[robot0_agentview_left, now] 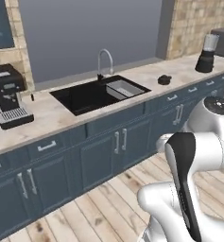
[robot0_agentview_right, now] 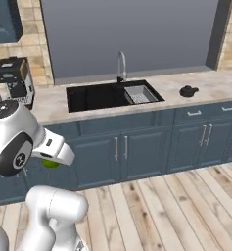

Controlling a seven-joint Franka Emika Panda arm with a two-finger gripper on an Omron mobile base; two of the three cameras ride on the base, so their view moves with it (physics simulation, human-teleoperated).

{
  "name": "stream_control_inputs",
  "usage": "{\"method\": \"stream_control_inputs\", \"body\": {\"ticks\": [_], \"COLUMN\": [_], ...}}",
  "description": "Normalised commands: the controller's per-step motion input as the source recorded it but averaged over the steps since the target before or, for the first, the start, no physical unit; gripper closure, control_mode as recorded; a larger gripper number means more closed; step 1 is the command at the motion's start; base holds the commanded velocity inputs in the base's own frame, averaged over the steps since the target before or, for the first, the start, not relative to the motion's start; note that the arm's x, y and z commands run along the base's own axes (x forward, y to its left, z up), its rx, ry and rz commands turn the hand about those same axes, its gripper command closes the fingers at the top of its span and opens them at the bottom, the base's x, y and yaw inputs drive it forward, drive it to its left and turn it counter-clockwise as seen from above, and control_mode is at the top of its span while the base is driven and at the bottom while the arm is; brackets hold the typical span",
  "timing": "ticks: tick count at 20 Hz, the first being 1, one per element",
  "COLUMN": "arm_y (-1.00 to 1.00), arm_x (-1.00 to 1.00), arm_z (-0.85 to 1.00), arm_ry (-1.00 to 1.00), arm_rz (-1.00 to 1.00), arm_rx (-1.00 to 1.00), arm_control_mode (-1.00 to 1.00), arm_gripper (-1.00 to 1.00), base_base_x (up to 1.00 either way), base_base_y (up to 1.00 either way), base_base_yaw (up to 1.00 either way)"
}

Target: Grab the lime and lemon from the fridge, place them in the blender, close the lid, and turn on the blender to create a marinade.

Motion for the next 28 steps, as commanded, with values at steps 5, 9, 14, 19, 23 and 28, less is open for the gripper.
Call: {"method": "stream_control_inputs", "body": {"ticks": [5, 9, 14, 19, 23, 28], "arm_y": [0.00, 0.00, 0.00, 0.00, 0.00, 0.00], "arm_x": [0.00, 0.00, 0.00, 0.00, 0.00, 0.00], "arm_z": [0.00, 0.00, 0.00, 0.00, 0.00, 0.00], "arm_ry": [0.00, 0.00, 0.00, 0.00, 0.00, 0.00], "arm_rz": [0.00, 0.00, 0.00, 0.00, 0.00, 0.00], "arm_rx": [0.00, 0.00, 0.00, 0.00, 0.00, 0.00], "arm_control_mode": [1.00, 1.00, 1.00, 1.00, 1.00, 1.00], "arm_gripper": [1.00, 1.00, 1.00, 1.00, 1.00, 1.00], "base_base_x": [1.00, 1.00, 1.00, 0.99, 1.00, 1.00], "base_base_y": [-0.83, -0.90, -1.00, -1.00, -0.94, -0.89], "base_base_yaw": [-0.20, -0.13, -0.03, 0.00, 0.17, 0.31]}}
